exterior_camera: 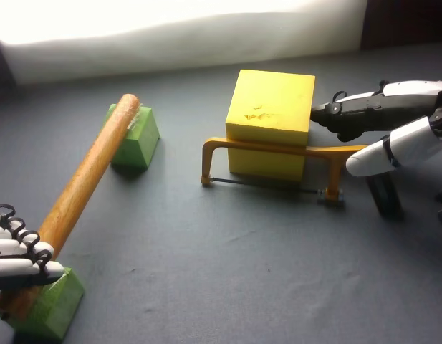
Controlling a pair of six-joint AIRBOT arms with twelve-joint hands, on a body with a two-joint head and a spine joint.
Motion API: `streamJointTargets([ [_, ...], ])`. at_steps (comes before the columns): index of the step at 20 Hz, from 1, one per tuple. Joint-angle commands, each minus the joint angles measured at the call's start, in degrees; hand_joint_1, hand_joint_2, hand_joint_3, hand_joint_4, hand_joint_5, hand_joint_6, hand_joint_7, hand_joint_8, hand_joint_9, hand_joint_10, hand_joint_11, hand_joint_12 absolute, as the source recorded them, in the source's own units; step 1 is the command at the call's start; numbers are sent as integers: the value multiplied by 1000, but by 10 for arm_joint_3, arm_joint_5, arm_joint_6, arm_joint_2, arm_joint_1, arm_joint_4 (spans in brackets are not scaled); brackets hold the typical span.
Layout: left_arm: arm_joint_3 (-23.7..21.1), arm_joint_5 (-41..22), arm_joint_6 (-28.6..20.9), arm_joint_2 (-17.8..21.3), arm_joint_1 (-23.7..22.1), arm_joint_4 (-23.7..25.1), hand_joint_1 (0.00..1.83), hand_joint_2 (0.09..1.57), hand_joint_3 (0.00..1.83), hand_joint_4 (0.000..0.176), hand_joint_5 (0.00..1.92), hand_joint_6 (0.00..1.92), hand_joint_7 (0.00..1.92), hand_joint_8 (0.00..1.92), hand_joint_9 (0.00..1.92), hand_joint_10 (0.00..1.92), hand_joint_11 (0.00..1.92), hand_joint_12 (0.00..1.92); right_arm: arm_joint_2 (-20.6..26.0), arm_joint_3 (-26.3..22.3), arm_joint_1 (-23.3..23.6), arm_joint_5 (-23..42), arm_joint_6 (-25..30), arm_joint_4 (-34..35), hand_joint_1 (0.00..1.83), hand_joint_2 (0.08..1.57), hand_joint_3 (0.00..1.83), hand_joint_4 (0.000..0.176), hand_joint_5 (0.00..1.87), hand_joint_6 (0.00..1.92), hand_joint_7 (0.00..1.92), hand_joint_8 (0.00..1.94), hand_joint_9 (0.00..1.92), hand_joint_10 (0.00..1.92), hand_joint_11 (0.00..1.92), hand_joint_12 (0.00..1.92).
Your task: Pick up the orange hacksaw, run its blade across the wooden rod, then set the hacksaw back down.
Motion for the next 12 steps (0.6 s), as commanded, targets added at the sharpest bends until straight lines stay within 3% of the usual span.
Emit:
streamJointTargets([
  [1,-2,-22,-1,3,-1,-7,311,1231,2,0,140,0,132,1,128,1,0,366,-3,-4,10,33,7,37,965,1144,4,0,116,4,114,3,128,4,0,683],
  [12,11,-19,-1,4,2,-7,312,1244,2,0,137,2,141,3,136,3,0,351,21,-40,5,35,-3,37,985,1153,5,0,146,4,163,5,176,4,0,733],
])
